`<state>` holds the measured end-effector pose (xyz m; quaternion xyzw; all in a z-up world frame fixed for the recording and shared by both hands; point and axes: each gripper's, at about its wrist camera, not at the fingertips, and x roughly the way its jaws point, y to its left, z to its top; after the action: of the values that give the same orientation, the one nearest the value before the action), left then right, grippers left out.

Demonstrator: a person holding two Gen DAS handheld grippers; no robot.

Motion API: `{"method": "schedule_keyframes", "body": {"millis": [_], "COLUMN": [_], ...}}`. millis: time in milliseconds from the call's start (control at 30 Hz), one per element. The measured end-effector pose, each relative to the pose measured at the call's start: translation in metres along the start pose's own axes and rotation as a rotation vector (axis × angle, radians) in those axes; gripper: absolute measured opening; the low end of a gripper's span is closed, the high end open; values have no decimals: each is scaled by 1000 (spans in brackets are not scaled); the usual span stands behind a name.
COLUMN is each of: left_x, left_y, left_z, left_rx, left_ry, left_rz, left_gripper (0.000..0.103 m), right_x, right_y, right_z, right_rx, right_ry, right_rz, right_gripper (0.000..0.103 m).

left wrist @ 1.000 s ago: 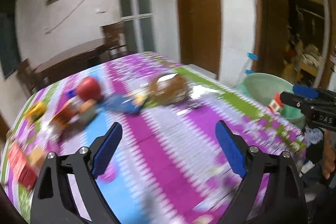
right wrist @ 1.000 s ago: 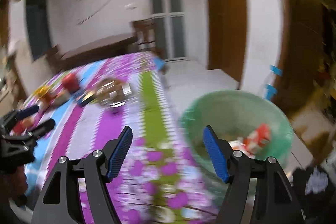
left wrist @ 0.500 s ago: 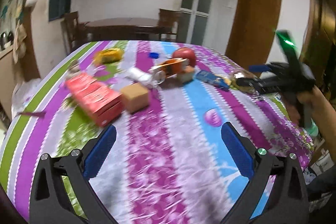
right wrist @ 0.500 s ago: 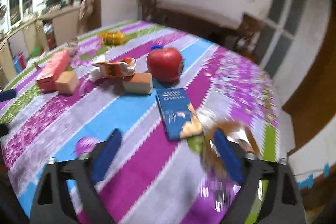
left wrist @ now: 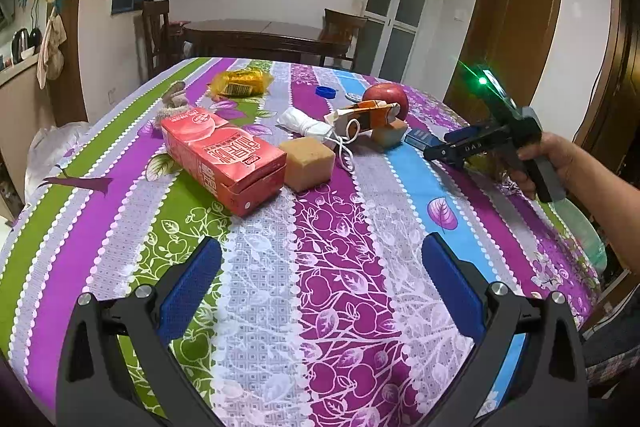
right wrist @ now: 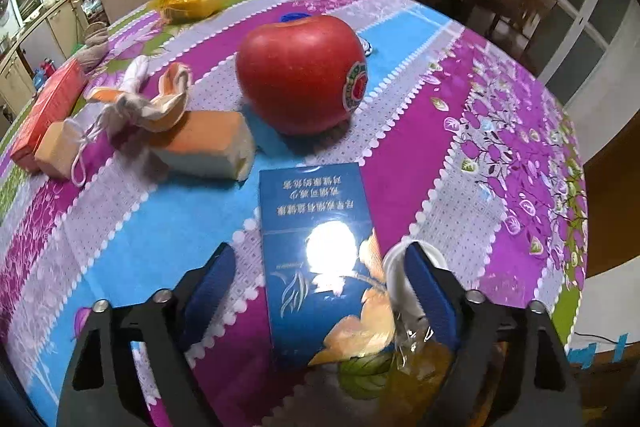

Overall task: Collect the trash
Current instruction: 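Grasp the blue cigarette box with the right tool while the left tool grasps the orange paper carton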

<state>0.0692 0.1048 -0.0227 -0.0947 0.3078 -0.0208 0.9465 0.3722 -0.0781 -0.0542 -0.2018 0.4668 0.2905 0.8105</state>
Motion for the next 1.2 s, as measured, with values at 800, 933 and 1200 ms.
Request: {"method": "schedule_keyframes", "body": {"millis": [800, 933, 1200], "left_x": [61, 106, 172], "left_y": [-64, -62, -72], "left_z": [71, 107, 120], "left_rx": [283, 317, 427], "left_ry": [38, 102, 220], "left_rz": [-67, -29, 23], "left_gripper": [86, 82, 41], "right_x": [-120, -119, -122], "right_y": [80, 72, 63], "right_z": [-211, -215, -220], "right_rx": [529, 555, 599], "right_ry": [-301, -318, -344], "right_rz": [57, 90, 153], "right_gripper": [57, 57, 57]}}
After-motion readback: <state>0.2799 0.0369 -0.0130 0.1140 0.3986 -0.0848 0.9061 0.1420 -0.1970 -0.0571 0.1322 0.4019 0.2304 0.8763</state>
